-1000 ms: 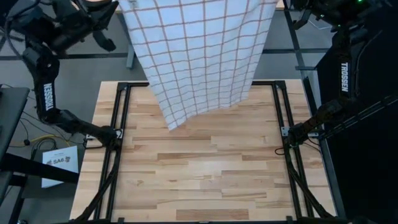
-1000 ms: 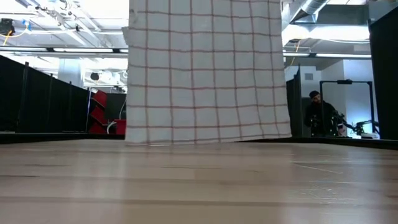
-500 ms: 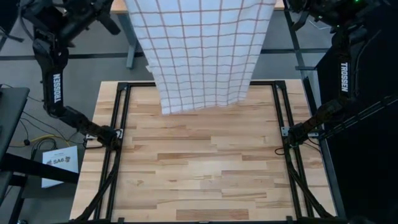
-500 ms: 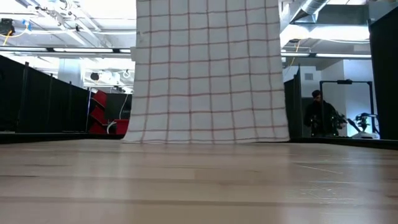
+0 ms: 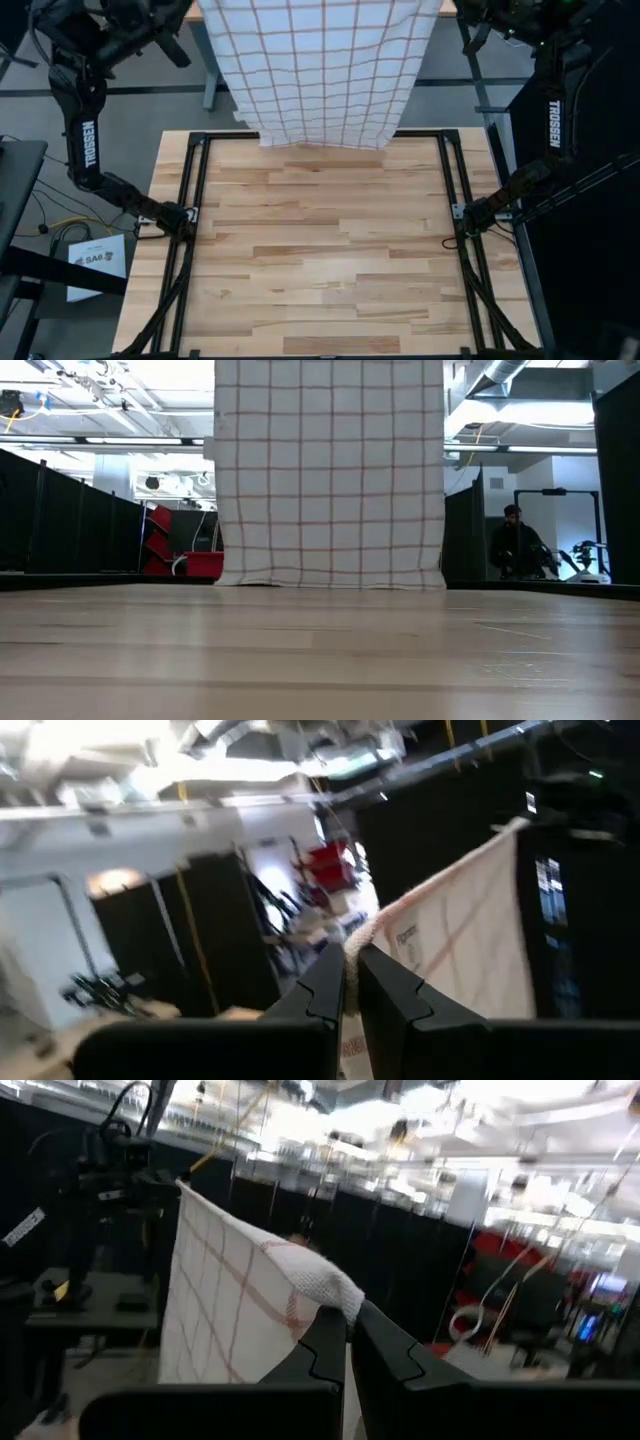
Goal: Roll towel
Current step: Roll the white squared towel
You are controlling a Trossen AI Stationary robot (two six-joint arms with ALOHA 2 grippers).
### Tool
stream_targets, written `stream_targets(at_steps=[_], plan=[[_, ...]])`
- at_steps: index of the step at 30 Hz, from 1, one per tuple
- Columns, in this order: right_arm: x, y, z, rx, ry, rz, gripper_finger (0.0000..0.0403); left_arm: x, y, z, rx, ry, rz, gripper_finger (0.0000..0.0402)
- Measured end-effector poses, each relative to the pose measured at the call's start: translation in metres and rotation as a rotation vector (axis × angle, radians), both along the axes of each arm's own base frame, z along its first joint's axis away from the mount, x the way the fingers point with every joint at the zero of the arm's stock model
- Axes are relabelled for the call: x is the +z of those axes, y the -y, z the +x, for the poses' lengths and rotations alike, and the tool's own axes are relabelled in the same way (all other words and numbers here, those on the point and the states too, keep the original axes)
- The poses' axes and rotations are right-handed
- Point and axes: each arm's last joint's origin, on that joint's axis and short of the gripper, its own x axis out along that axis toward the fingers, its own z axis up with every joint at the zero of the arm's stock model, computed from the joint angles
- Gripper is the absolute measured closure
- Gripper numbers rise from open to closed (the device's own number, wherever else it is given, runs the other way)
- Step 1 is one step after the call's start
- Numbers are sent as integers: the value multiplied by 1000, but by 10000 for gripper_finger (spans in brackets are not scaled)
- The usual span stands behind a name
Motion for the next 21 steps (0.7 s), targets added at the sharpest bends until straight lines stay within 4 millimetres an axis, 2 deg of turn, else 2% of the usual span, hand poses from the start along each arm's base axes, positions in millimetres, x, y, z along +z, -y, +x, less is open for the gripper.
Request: stream_targets(at_steps=[5,10,15,21], plan=[[-15,-7,13,66,-114,64,403,-11,16,-3,-62,-76,-105,393],[-17,-23,24,131,-137,75,403,-14,40,-9,-112,-97,-150,393],[-17,-43,25,148,-154,98,403,-13,67,-17,-189,-78,-177,393],[-25,-67,20,151,-237,187,403,-19,86,-25,-241,-79,-272,393]])
